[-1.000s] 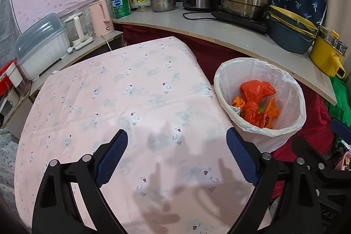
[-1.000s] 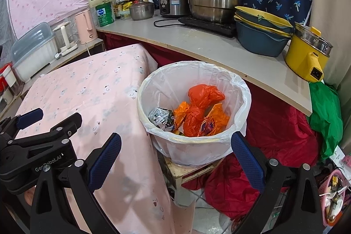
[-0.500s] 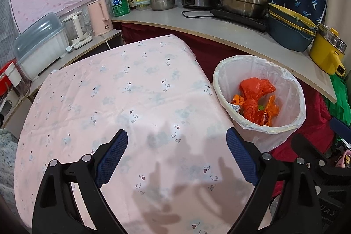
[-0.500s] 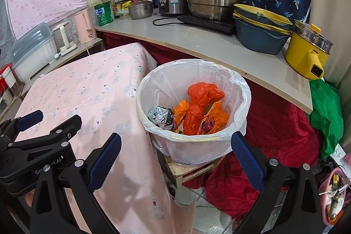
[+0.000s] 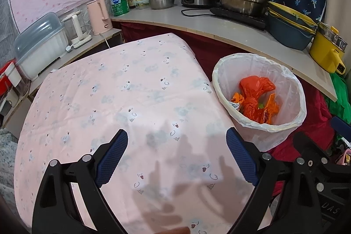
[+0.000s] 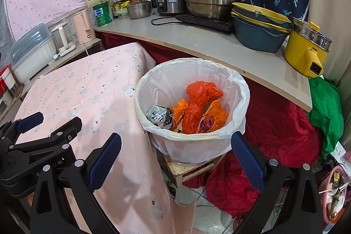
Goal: Collect trash
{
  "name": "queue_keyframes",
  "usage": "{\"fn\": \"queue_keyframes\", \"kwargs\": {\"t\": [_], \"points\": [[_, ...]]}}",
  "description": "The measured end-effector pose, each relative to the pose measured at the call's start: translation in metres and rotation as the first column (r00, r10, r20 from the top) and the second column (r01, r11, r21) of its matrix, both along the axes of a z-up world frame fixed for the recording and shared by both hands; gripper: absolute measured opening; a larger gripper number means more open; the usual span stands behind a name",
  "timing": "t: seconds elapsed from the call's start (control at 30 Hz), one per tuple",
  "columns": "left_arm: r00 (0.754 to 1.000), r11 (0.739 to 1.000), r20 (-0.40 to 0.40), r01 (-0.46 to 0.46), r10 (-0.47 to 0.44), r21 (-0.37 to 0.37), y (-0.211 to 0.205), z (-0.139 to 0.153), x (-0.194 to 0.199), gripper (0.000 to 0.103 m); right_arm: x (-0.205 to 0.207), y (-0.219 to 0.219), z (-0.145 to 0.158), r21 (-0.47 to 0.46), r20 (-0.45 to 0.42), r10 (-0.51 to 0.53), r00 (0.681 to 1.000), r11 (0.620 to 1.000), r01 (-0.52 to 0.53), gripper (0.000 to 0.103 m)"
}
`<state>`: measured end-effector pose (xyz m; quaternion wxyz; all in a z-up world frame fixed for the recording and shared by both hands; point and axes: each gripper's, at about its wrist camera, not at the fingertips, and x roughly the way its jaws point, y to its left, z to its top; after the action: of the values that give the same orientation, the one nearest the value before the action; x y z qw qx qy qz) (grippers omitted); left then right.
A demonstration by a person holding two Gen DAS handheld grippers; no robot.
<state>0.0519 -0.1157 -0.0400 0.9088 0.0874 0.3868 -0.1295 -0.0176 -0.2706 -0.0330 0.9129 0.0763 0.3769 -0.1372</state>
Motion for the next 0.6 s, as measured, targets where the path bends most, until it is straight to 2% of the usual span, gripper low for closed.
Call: {"fn": "queue_keyframes", "kwargs": {"t": [0.6], "points": [[1.000,1.000,0.002,0.011,-0.011,0.004,-0.0009,-0.0033,-0.0002,0.087,0.0013,-0.0060,-0.0023,0.025,0.005,-0.017,1.000,1.000,0.017,0.097]]}}
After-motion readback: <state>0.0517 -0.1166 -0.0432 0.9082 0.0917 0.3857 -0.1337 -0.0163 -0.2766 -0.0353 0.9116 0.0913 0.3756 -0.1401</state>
